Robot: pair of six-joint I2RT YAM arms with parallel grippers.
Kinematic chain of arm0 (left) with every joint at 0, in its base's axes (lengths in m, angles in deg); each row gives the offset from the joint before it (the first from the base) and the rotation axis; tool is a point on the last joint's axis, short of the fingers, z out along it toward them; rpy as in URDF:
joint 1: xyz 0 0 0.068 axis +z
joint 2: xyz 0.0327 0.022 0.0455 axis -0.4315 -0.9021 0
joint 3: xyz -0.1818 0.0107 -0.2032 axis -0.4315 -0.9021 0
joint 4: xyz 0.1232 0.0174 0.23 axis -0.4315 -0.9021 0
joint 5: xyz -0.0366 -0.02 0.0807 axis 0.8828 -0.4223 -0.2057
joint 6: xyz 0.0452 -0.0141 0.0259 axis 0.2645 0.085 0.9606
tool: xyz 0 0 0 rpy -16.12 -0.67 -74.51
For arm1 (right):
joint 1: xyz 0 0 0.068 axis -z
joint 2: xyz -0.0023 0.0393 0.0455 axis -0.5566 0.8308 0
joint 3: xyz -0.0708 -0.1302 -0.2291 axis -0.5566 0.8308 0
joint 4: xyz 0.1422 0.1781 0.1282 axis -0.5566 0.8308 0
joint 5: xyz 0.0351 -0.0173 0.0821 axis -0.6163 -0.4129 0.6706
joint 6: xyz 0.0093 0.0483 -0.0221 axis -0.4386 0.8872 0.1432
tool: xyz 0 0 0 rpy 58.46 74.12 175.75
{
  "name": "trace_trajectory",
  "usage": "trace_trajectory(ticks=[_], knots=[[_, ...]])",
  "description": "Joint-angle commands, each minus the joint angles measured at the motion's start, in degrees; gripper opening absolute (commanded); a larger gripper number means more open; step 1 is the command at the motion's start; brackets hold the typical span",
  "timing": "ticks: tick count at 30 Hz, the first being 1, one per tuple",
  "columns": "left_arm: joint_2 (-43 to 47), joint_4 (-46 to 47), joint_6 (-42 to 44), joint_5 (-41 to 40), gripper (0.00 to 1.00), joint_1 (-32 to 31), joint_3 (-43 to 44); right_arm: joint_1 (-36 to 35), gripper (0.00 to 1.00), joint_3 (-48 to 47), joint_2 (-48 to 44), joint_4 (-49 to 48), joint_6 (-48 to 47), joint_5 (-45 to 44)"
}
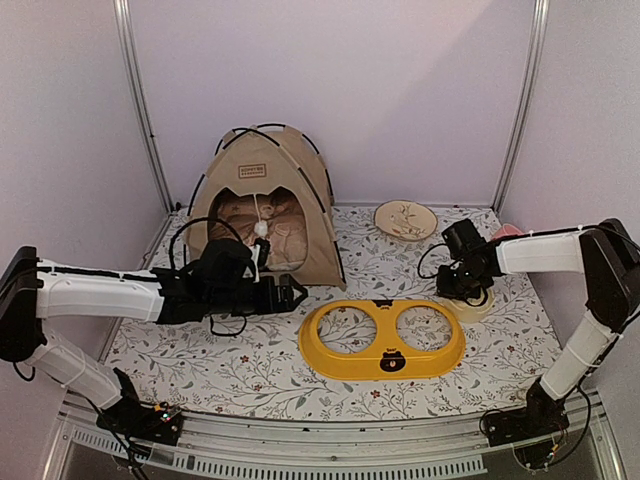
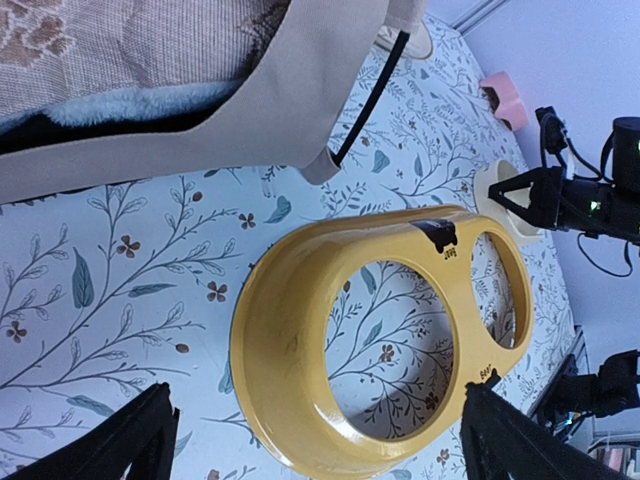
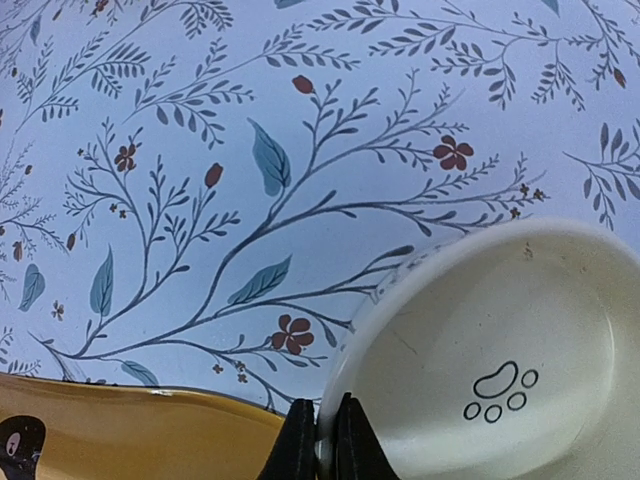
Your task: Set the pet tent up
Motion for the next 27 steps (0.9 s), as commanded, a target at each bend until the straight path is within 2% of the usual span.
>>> trace_trajectory(ticks=[1,3,12,19,27], knots=[[0.9,0.6,0.2,0.3,1.00,0.6,-1.0,-0.9,0.05,-2.5,-1.5,2.7,-0.3,-4.1],[0.9,0.8,0.0,0.3,1.00,0.5,-1.1,-1.0,0.00,-3.0,-2.9,3.1,-1.1,-4.4],[0.0,1.1,-0.2,0.0,0.99,0.6,-0.1,-4.4,0.00,-8.5,-8.6,8.7,-4.3,-5.4],[0.7,-0.4,-0.4,-1.6,0.99,1.7,0.1,-17.8,0.00,-12.9,-10.0,11.2,-2.5,-4.2],[5.2,-0.4,-3.4,-1.5,0.99,6.1,-4.2,-32.5,0.00,-21.8,-1.5,11.7,1.3,-3.1]])
